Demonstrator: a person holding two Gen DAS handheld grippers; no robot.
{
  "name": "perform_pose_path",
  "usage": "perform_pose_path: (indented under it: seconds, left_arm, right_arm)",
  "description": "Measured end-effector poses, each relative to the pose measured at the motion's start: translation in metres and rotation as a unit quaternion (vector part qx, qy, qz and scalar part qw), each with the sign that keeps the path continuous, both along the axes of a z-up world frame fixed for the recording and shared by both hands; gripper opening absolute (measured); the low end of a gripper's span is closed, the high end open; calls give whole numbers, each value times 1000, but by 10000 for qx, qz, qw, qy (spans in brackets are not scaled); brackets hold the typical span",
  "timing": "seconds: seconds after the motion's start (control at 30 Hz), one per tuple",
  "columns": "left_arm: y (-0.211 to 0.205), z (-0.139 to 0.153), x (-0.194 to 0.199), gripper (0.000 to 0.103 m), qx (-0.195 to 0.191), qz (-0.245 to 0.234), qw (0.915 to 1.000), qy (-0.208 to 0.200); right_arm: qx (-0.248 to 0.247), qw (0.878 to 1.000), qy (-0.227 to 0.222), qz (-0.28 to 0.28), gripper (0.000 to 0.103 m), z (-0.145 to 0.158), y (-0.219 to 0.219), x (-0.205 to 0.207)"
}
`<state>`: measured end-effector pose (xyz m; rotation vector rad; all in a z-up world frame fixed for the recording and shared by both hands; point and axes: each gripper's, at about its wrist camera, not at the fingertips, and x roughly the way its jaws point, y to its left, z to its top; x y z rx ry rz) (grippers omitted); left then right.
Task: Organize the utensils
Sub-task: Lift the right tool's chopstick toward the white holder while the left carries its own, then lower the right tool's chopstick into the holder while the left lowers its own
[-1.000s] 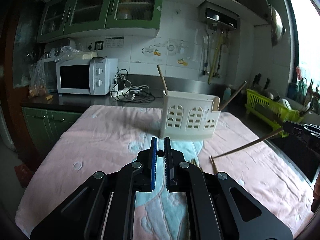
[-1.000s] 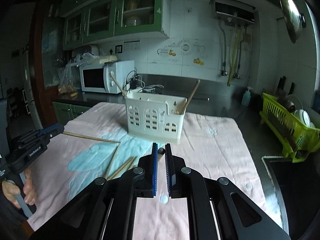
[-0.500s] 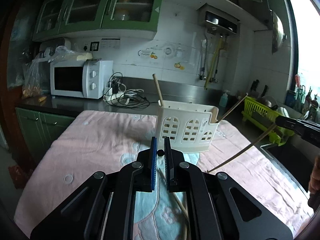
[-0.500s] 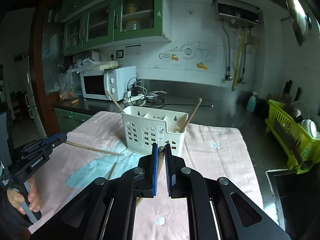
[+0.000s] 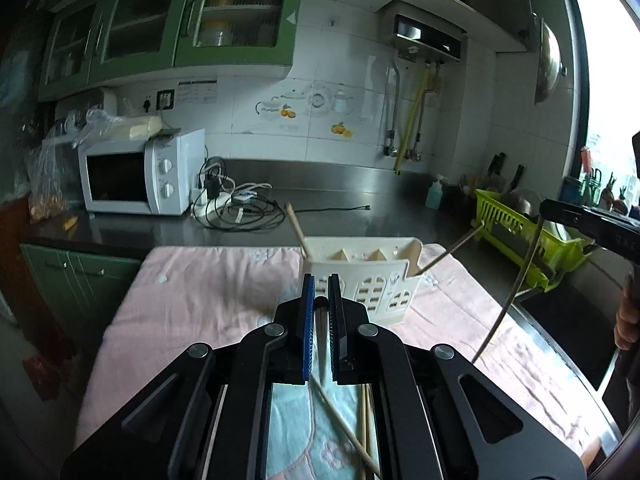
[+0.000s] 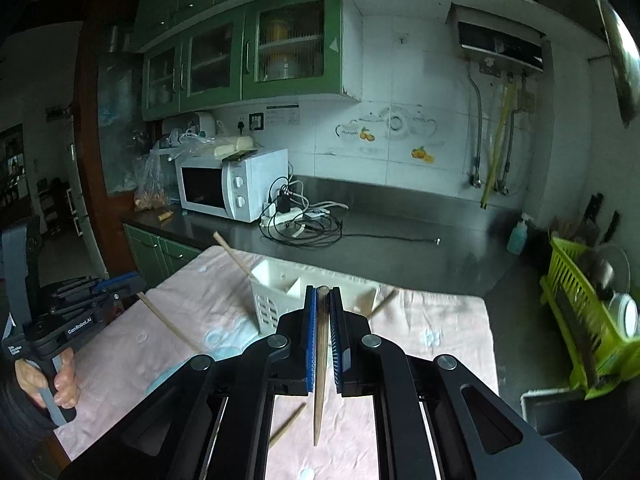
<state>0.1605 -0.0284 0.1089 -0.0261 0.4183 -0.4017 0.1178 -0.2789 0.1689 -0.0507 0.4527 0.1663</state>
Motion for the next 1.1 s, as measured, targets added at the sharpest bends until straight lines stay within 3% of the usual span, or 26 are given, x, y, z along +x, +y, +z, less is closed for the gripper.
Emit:
perform_pose_path:
  seconds: [0.4,0.8,0.93,1.1]
  left_arm:
    - [-21,49,12,5,23,-161,9996,-235]
    - [-59,144,37,5,-202,-252,9928,-1149]
    - [-72,154,62,5,-217,-184,9912,-1293]
    - [-81,147,95,5,-219,-59,9920,-1242]
  right_arm:
    - [-27,10000,10,39,7,36,-7,39]
    - [25,9992,-352,-174,7,80,-17,85]
    - [18,9988,-418,-260,7,82,-20,106]
    - [147,9987,-402,-279,7,72,-25,133]
